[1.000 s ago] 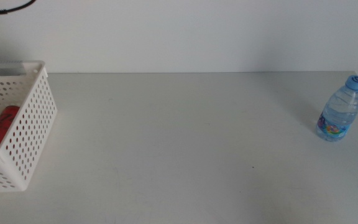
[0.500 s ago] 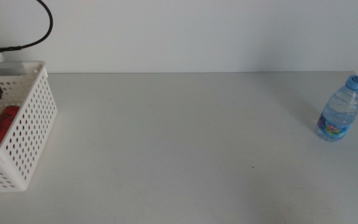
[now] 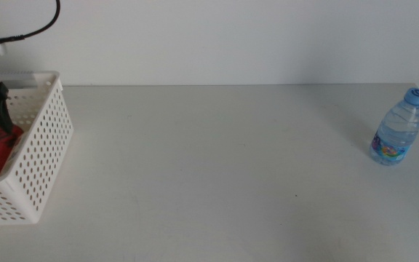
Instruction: Use arms to grab the bottles and put them into the dustbin to the left of the table.
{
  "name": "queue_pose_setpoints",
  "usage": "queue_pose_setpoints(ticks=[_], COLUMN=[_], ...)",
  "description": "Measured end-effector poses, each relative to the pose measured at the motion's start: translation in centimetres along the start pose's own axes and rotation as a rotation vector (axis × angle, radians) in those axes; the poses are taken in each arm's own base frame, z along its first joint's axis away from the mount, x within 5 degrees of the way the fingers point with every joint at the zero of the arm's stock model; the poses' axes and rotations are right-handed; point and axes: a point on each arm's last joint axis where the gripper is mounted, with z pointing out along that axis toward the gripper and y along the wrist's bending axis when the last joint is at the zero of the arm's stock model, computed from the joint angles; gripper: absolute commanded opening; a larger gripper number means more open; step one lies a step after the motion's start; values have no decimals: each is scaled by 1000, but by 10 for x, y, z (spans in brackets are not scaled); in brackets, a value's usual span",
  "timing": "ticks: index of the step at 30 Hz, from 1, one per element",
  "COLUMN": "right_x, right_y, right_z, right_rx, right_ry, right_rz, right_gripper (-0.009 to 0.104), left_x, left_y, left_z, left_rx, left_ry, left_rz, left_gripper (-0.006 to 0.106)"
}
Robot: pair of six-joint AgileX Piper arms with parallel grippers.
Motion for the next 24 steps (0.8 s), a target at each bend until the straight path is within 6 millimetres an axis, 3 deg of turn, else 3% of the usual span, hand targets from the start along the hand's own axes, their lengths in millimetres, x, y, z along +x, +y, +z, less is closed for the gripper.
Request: queue_pose_setpoints(ticks=[6, 13, 18, 24], right_x=[0, 0, 0, 0], right_y=[0, 0, 0, 0], right_z=[0, 0, 0, 0], right_rx=[0, 0, 0, 0], right_ry=[0, 0, 0, 0], right_rz=[0, 0, 0, 0], right_gripper=[78, 78, 78, 78], left_x=[-2, 23, 62, 122], left_y=[-15, -55, -100, -155], left_z=[-45, -113, -166, -214], left_rx=[86, 184, 207, 207], left_ry=[-147, -315, -438, -564], left_rz=[-10, 62, 215, 446], left_gripper=[94, 94, 94, 94])
